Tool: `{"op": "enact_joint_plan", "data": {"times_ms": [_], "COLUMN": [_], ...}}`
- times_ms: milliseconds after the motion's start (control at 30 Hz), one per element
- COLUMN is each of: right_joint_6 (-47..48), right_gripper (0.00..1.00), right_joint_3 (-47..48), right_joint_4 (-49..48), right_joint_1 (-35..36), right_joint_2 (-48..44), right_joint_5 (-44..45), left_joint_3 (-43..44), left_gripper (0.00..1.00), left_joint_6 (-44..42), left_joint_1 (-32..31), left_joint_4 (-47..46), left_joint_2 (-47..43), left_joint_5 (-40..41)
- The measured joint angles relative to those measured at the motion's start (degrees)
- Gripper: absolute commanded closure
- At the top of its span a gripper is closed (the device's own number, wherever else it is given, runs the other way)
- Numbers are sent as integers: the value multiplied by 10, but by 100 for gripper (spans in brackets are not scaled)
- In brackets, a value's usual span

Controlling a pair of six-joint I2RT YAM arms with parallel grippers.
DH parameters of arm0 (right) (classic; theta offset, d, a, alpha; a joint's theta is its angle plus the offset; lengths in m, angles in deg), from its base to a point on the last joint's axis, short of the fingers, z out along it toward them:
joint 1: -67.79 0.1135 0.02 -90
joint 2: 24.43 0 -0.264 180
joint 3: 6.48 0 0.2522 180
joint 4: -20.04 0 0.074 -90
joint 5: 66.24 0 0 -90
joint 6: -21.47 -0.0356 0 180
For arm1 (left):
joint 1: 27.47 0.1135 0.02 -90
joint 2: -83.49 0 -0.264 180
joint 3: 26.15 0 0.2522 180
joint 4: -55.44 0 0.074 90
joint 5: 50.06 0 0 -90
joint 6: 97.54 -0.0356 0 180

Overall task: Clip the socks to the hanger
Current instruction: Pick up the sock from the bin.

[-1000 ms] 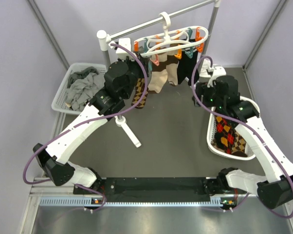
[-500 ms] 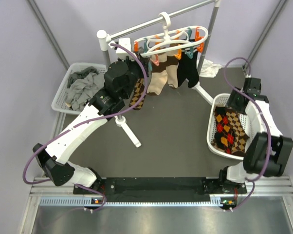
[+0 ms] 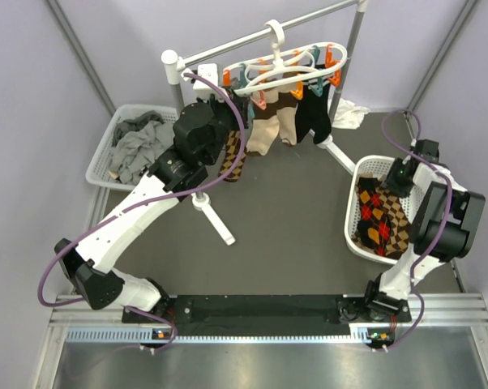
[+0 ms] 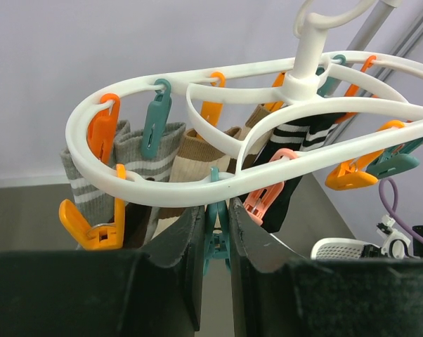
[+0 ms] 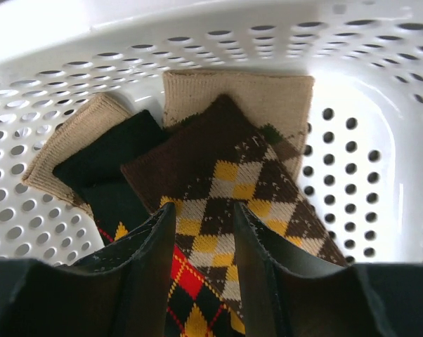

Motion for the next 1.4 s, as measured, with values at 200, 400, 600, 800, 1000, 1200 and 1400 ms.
{"op": "enact_joint_plan", "data": {"times_ms": [200, 400, 600, 800, 1000, 1200, 1400], "right_joint_6": [9, 11, 9, 1, -6, -15, -19], "right_gripper": [70, 90, 92, 94, 93, 89, 91], "right_joint_3": [0, 0, -16, -31, -35, -58, -66], "right_joint_4": [-14, -28, -35, -26, -24, -23, -38], "right_joint_1": [0, 0, 0, 0, 0, 0, 0], "right_joint_2": [19, 29, 4, -54, -85, -99, -92], "right_joint_5": [-21, -34, -34, -26, -20, -21, -20], "left_joint_3": [0, 0, 0, 0, 0, -2, -2], "left_gripper": [83, 83, 83, 83, 83, 83, 83], "left_joint_6": [3, 6, 6, 7, 8, 9, 10], "left_joint_1": [0, 0, 0, 0, 0, 0, 0], "left_joint_4": [0, 0, 0, 1, 1, 1, 1], "left_joint_2": [0, 0, -2, -9, -14, -15, -15], "left_joint_5": [-2, -2, -2, -2, -2, -2, -2]}}
